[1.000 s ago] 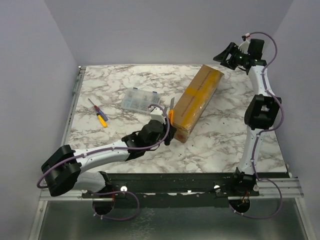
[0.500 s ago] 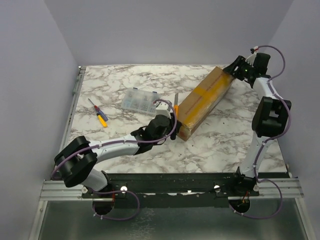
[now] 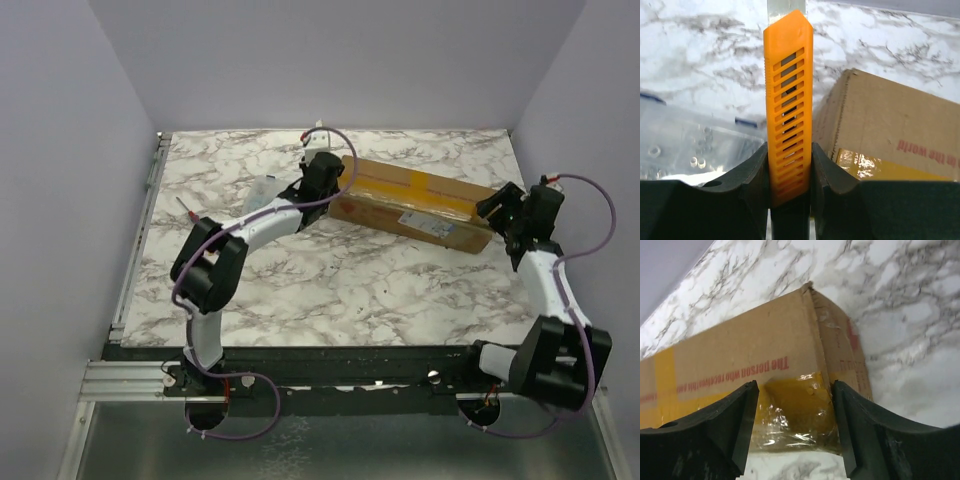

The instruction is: Unpack the express box

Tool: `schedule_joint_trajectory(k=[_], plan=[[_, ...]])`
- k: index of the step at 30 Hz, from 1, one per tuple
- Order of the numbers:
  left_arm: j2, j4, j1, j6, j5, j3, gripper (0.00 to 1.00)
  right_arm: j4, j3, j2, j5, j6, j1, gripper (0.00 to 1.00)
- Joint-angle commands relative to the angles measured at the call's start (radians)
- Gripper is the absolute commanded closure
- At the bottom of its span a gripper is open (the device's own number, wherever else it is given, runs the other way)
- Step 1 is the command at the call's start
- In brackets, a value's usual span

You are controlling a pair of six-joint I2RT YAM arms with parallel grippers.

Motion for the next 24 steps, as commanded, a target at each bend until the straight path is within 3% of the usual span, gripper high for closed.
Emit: schedule_joint_trajectory(k=[1,3,6,10,15,18,24], plan=[[0.207,-0.142,-0.048,0.065,0.297,0.316,1.0,-0.217,-0.223,-0.227,-0.417,0.205,0.124,0.3],[0.233,-0.223,-0.047,0.111,0.302,0.416,1.0,-0.32,-0.252,-0.364,-0.349,0.169,0.124,0.26],[0.169,-0.272,-0.046,0.137,0.288,0.425,1.0,-0.445,-0.225,-0.515,-0.245,0.109,0.124,0.21],[0.046,-0.345,-0.046,0.142,0.255,0.377,1.0,-0.506,-0.13,-0.564,-0.127,0.06,0.124,0.18],[-0.106,-0.4,-0.048,0.11,0.253,0.294,1.0,-0.458,0.001,-0.447,-0.101,0.02,0.124,0.18],[-0.195,-0.387,-0.062,0.054,0.318,0.192,1.0,-0.381,0.079,-0.336,-0.172,-0.007,0.124,0.18],[-0.297,-0.192,-0.157,-0.057,0.416,-0.062,1.0,-0.404,0.277,-0.013,-0.362,-0.077,0.125,0.2]])
